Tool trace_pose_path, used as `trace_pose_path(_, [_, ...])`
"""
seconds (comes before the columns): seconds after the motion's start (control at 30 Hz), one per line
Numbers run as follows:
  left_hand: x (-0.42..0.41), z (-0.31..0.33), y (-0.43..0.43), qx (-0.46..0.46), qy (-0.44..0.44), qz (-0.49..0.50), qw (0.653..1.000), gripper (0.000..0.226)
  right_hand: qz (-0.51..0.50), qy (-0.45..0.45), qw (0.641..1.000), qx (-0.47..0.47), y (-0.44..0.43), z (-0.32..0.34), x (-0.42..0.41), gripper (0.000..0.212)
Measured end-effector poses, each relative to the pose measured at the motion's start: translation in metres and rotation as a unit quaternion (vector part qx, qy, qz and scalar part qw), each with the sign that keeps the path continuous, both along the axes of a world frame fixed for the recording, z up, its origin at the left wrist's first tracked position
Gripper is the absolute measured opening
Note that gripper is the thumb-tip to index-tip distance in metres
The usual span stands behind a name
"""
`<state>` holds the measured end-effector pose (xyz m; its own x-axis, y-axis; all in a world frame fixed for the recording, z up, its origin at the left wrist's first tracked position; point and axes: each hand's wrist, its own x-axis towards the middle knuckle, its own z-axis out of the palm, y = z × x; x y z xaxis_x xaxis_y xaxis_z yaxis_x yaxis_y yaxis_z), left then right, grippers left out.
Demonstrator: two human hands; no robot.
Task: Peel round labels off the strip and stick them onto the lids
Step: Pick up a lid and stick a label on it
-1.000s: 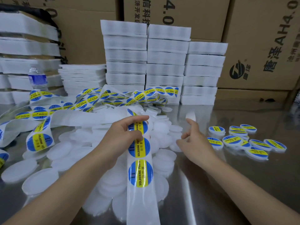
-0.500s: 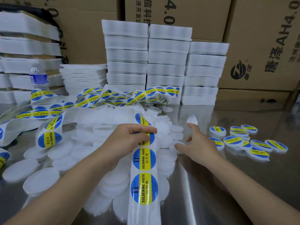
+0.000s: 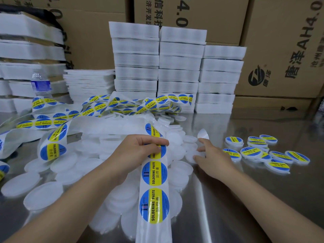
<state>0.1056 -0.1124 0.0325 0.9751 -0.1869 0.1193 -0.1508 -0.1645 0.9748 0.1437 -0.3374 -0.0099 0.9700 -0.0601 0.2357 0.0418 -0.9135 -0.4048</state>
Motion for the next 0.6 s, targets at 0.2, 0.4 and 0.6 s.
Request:
trace_pose_path(0.2, [0.000, 0.000, 0.001, 0.005, -0.005, -0.005, 1.000, 0.036, -0.014, 0.007, 0.999, -0.042, 0.001, 0.000, 0.000, 0.067])
trace_pose_path(0.4, [0.001, 0.000, 0.000, 0.006, -0.001, 0.001, 1.000, 0.034, -0.031, 0.005, 1.000, -0.001, -0.001, 0.004, -0.001, 0.076])
trace_pose_path(0.6, [0.001, -0.002, 0.001, 0.002, -0.002, 0.024, 1.000, 0.035, -0.012, -0.055, 0.980, 0.193, 0.006, 0.015, -0.006, 0.088])
